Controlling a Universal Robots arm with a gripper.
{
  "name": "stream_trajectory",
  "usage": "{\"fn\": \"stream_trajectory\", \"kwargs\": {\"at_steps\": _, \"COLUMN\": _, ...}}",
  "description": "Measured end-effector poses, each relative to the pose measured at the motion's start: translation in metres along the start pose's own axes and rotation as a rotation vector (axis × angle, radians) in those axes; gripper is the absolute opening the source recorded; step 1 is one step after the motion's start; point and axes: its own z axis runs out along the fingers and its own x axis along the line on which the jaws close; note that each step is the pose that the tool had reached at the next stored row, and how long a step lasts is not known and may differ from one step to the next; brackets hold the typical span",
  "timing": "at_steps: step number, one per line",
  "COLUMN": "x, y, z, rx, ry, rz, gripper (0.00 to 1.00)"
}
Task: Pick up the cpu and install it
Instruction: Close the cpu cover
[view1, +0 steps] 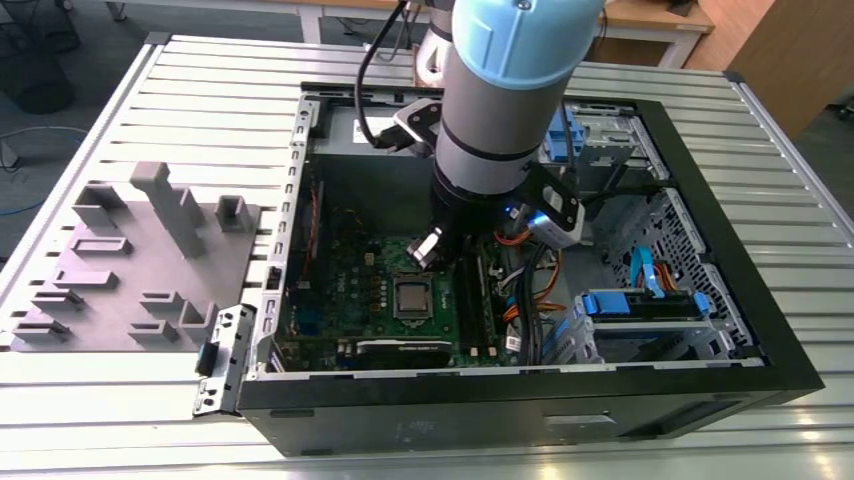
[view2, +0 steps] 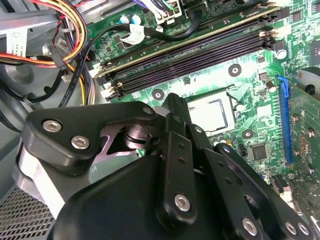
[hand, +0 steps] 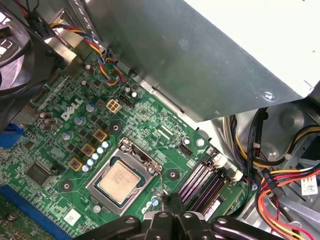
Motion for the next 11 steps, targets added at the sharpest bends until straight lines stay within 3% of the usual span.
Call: {"fn": "stream_trajectory", "kwargs": {"at_steps": 11, "x": -0.0074, "y": 0.009, "z": 0.0016, "rx": 0.0, "ry": 0.0, "rz": 0.0, "gripper": 0.11}}
